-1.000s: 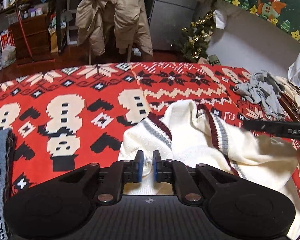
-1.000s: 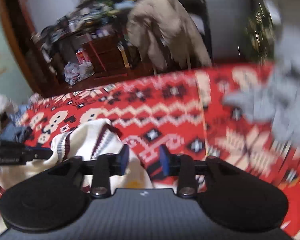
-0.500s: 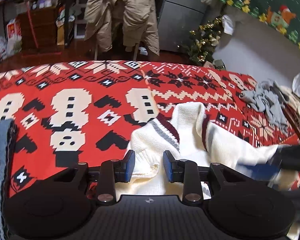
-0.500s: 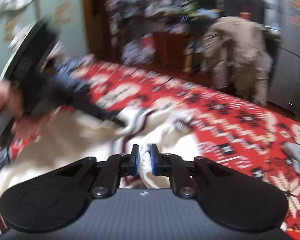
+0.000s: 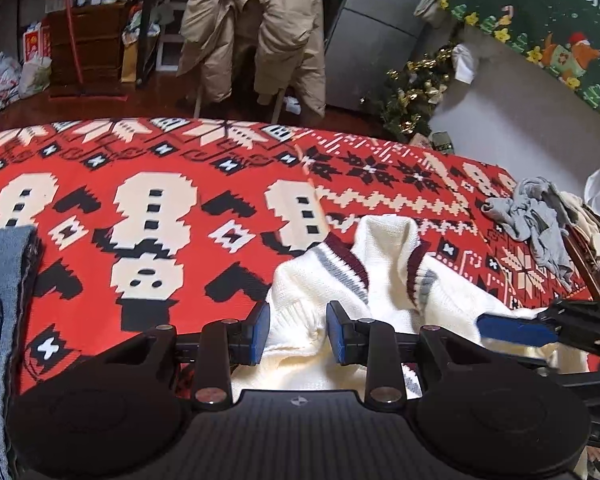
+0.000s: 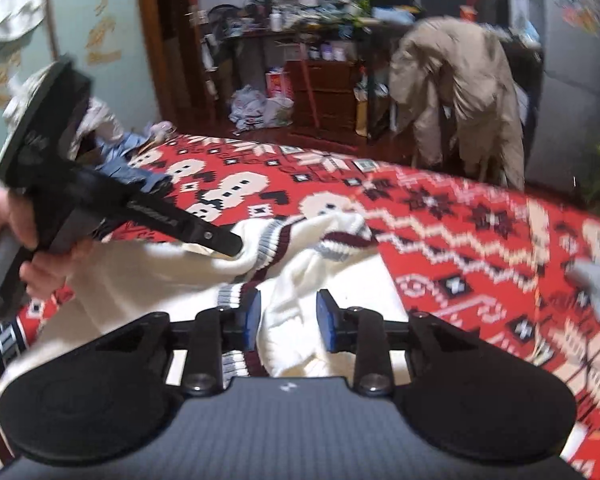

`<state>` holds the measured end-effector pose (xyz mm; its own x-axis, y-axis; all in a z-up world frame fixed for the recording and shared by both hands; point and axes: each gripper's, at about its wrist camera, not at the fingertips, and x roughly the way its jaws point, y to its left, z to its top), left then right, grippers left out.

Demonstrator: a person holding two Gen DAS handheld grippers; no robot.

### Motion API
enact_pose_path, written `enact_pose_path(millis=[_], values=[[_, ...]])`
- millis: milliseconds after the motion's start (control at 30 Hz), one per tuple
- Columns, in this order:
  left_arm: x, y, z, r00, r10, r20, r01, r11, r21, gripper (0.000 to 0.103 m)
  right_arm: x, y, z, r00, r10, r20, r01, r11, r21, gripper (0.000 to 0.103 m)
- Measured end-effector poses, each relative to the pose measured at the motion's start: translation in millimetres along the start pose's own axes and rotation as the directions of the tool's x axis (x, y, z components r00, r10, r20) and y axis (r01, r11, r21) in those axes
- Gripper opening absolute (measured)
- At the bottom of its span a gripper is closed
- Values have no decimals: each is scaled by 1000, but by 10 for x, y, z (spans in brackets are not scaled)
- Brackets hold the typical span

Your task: Fold clothes

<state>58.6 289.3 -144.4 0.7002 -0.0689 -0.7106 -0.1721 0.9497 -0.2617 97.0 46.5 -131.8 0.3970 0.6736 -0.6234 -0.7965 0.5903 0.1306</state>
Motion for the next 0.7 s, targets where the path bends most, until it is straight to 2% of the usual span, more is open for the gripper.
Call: enact_pose_path(millis=[100,133,167,200,300,400,467,533,600,633,700], values=[[-33,-110,-16,1000,-1,12,0,996,90,31,36,14,-35,999,8,-39,-8,1000,11,33],[-34,-148,-25,1000,1,13,-2,993,118,31,56,35,-44,999,10,-47,-11,1000,-3,30],[-30,-178,-35,1000,3,12,-5,990,141,31,78,62,-45,999,0,-51,-1,1000,-27,15],[-21,-199,-44,1000,5,8,-6,987,158,31,82,92,-43,999,-23,-48,20,998,-57,13],[-1,-229,-66,1000,18,-6,-17,981,193,35,-11,47,-7,991,-133,-25,130,986,-102,13],[6,-254,-86,999,39,-8,-36,972,230,37,-107,-115,54,961,-276,-1,274,955,-111,12],[7,-291,-105,998,62,6,-62,962,266,40,-167,-308,59,941,-339,-7,338,939,-56,12],[9,-327,-124,996,85,22,-87,950,301,39,-202,-550,39,933,-357,-32,358,933,39,12],[3,-311,-119,996,88,30,-93,949,300,24,-227,-693,8,938,-345,-37,347,933,101,12],[-3,-292,-113,996,88,32,-94,951,296,7,-227,-723,-2,939,-341,-38,343,932,114,13],[-16,-254,-100,995,89,34,-95,953,288,5,-222,-767,-24,941,-335,-41,337,932,132,13]])
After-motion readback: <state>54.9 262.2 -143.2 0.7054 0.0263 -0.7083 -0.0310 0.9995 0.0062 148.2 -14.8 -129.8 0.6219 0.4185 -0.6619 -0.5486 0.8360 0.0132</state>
